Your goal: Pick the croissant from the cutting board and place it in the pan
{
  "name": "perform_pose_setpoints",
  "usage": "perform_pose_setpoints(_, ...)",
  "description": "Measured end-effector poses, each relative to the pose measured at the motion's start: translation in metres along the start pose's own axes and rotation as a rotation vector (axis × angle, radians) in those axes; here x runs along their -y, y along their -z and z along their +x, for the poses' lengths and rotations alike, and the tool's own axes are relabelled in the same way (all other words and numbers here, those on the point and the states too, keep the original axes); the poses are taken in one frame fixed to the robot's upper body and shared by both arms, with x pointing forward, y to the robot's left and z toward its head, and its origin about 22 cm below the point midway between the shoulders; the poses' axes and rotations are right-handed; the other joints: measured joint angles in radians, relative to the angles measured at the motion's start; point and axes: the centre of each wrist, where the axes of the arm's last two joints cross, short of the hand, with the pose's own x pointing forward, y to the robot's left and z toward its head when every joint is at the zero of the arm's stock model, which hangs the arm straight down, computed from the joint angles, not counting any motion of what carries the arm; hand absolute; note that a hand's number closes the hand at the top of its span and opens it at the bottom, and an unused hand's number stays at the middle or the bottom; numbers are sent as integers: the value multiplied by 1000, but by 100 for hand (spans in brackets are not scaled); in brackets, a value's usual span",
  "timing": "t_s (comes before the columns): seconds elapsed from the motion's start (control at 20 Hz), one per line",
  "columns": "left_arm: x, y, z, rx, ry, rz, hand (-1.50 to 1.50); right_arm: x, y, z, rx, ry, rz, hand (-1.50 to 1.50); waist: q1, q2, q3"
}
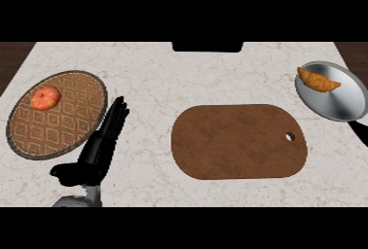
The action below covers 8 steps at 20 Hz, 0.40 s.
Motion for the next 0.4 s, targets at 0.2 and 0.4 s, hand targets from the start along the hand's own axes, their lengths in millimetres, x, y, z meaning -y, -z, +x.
perform_pose_setpoints(0.2, 1, -1, -1, 5, 2, 2, 0, -1, -2, -2, 2, -24, 7, -150, -1, -1, 0)
perform_pose_setpoints(0.4, 1, 0, -4, 10, 4, -2, 0, -4, 3, 1, 22, -60, -11, -150, -1, -1, -1)
